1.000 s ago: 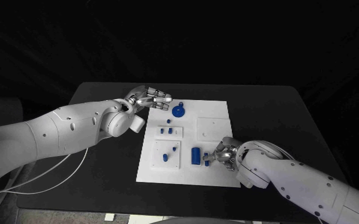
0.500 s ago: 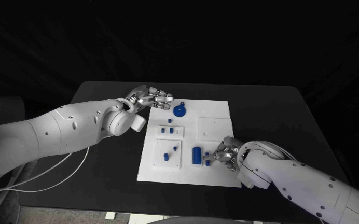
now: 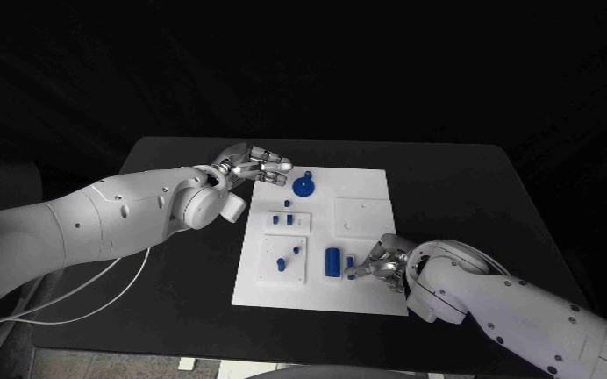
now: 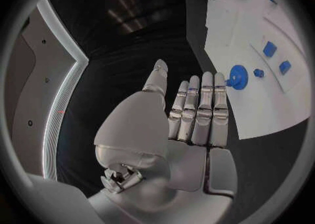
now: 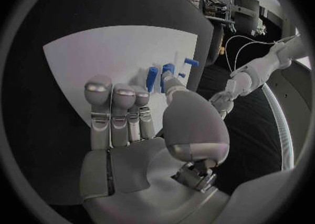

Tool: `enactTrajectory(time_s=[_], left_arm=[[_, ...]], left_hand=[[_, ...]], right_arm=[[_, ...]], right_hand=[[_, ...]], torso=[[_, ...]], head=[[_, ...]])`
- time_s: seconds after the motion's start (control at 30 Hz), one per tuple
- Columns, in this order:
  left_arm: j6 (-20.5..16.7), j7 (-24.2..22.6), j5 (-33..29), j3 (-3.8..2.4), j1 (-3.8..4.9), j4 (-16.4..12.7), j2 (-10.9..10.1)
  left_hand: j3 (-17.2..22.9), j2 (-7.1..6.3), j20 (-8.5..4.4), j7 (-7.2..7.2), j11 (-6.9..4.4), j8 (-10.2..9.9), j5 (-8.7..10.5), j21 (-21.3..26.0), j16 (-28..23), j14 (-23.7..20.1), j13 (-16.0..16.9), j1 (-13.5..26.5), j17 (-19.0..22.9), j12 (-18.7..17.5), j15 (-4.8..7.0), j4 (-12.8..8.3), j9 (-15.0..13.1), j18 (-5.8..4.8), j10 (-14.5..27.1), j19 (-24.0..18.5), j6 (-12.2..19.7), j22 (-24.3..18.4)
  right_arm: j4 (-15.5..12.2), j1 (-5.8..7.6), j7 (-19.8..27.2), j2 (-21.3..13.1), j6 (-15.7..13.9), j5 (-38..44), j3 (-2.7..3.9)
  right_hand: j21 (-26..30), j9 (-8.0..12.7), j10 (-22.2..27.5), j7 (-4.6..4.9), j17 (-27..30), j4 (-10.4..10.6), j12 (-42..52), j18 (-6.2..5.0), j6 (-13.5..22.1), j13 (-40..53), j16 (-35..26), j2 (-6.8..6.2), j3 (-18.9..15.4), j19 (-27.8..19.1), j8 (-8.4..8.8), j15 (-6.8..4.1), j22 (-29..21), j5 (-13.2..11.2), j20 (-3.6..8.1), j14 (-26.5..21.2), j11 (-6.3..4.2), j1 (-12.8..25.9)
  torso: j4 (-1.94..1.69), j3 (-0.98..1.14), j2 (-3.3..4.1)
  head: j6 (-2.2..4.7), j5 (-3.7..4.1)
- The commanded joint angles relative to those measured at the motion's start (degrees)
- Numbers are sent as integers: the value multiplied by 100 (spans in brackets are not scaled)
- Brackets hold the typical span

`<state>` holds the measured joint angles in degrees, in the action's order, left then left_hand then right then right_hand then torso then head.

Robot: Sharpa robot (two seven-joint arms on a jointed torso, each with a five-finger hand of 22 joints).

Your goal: Assemble the parts on the task board

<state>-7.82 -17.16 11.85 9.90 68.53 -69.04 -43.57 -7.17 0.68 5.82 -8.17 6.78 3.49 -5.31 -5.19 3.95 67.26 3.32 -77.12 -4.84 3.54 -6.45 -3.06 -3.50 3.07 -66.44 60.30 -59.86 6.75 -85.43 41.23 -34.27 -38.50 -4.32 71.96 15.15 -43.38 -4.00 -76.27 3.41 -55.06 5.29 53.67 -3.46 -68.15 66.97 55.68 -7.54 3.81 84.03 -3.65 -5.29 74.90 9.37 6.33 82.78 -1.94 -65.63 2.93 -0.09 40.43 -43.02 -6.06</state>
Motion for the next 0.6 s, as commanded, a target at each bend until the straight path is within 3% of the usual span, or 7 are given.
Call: enactTrajectory(time_s=[0.03, 0.23, 0.4, 0.5, 0.6], left_arm=[[74, -17, 21, -3, 3, -15, 2], [79, -9, 21, -2, 3, -14, -2], [82, -3, 21, -2, 3, -15, -2], [84, 1, 21, -2, 3, -15, -2], [84, 4, 21, -2, 3, -15, -2]], left_hand=[[-3, 14, -29, 22, 7, 21, 3, -26, -22, 45, 6, 25, -6, -9, -1, 26, -8, -60, -20, -4, 29, -8], [-2, 23, -30, 21, 8, 19, 0, -30, -22, 46, 6, 19, -6, -10, -1, 22, -8, -59, -18, -3, 31, -10], [-2, 23, -30, 21, 8, 19, 0, -30, -22, 46, 6, 19, -6, -10, -1, 22, -8, -59, -18, -3, 31, -10], [-2, 23, -30, 21, 8, 19, 0, -30, -22, 46, 6, 19, -6, -10, -1, 22, -8, -59, -18, -3, 31, -10], [-2, 23, -30, 21, 8, 19, 0, -30, -22, 46, 6, 19, -6, -10, -1, 22, -8, -59, -18, -3, 31, -10]], right_arm=[[-65, -30, 99, -33, 198, 52, -4], [-72, -60, 76, -80, 223, 46, -4], [-34, -66, 57, -93, 257, 71, -4], [-15, -70, 51, -92, 274, 78, -4], [-6, -73, 50, -85, 266, 81, -4]], right_hand=[[27, -7, 33, -2, -4, -8, -13, 12, 9, -6, -23, 40, -39, 239, 0, -9, 541, -13, 28, 22, 14, -47], [31, -6, 36, -2, -4, -5, -21, 11, 10, -13, -25, 99, -51, 240, 0, -10, 540, -55, 28, 22, 14, -30], [30, -6, 31, -1, -5, -131, -12, 11, -1, -12, -27, 162, -6, 239, 1, -7, 541, -119, 26, 24, 13, -66], [27, -2, 32, -1, -9, -307, -12, 10, -9, -13, -24, 194, 197, 238, 2, -6, 542, -286, 24, 25, 12, -150], [25, 1, 29, -8, -8, -373, -7, 8, -21, -11, -27, 101, 575, 237, 4, -6, 541, -449, 23, 25, 13, -100]], torso=[[2, 3, -3], [1, -1, -2], [-1, -3, -2], [-2, -2, -2], [-3, -2, -2]], head=[[-7, -10], [-2, -3], [-1, 1], [-2, 3], [-2, 5]])
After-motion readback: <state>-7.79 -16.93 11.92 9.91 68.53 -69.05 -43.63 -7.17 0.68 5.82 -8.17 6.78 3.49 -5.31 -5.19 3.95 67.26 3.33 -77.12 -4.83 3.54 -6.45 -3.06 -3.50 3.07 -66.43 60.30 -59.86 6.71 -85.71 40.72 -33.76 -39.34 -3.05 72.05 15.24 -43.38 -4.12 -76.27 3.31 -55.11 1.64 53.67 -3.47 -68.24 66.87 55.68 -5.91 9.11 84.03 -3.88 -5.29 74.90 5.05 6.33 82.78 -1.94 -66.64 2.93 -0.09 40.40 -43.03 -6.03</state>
